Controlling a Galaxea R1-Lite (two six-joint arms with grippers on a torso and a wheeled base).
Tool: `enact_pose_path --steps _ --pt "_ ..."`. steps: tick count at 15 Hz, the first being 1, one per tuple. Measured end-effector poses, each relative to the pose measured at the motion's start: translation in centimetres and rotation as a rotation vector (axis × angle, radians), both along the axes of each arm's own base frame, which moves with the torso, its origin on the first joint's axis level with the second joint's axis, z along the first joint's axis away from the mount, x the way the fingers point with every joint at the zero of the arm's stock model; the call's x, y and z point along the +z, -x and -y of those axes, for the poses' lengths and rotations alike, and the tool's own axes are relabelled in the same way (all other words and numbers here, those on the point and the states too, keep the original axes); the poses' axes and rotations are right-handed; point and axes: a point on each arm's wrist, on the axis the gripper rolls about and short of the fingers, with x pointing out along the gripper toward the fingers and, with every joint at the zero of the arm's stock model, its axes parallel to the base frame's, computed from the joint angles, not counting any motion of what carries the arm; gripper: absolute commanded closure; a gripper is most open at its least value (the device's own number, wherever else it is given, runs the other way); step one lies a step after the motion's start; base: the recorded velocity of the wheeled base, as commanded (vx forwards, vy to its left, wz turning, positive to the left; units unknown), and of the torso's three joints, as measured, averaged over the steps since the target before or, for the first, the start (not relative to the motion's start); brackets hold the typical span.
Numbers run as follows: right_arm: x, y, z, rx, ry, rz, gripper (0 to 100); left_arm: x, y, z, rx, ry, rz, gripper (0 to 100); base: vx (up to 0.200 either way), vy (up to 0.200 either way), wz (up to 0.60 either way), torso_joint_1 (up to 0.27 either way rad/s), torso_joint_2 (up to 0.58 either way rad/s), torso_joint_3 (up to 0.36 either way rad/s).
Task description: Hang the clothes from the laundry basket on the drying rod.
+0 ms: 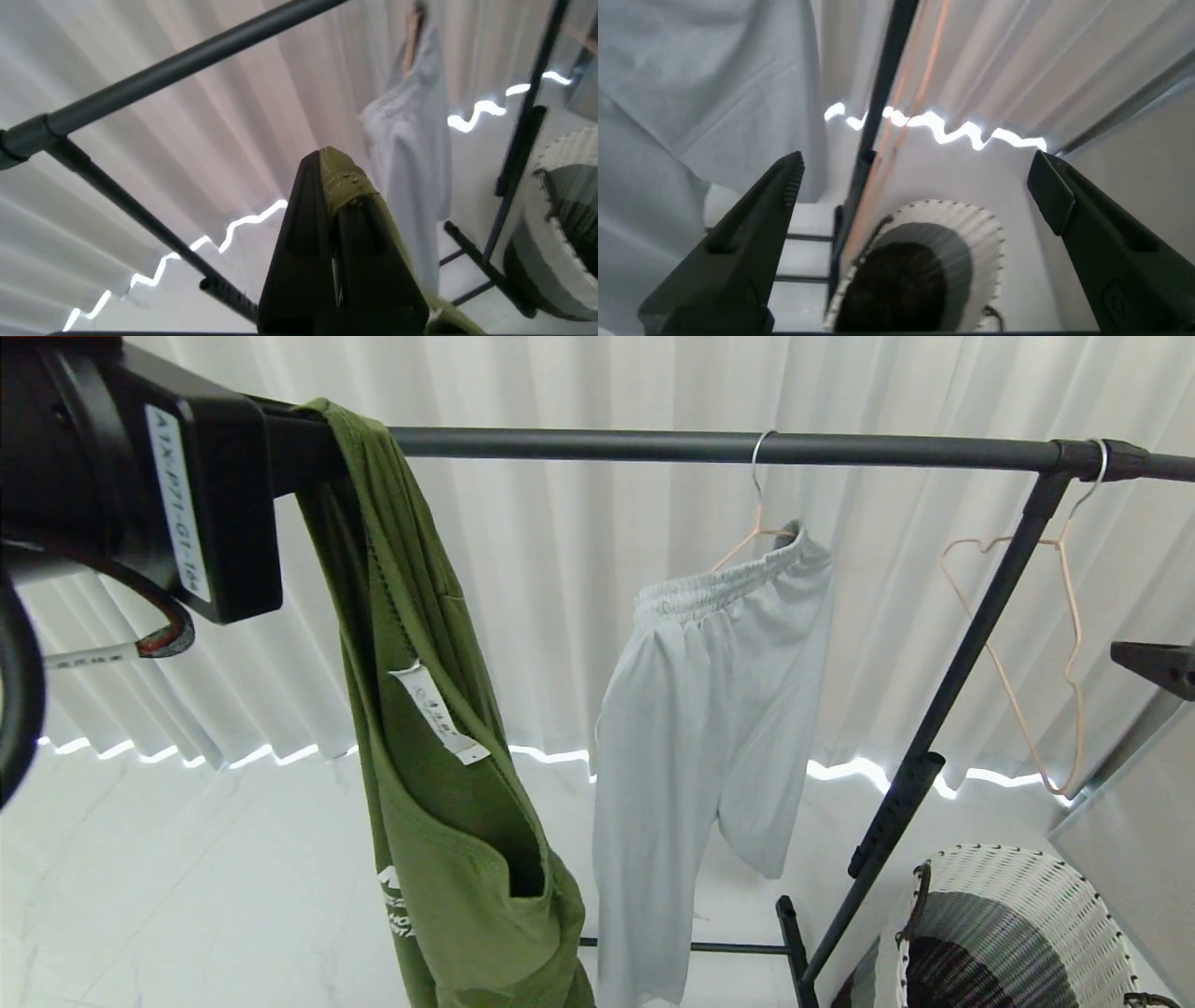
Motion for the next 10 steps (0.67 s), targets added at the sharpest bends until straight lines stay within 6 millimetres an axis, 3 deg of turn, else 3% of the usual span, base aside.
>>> enact_pose_path --steps 6,10 --pt "-1.6 -5.1 -0.6 -0.099 -0.164 -0.099 0 -0.1 0.0 0.0 -0.002 0.000 0.000 100 0.000 0.000 0.00 0.000 0.00 0.000" --pt "-2.4 -9.9 0.6 -0.200 -0.164 -0.148 0 -0.3 -0.1 0.2 0.001 0.021 0.030 100 0.000 0.000 0.00 0.000 0.00 0.000"
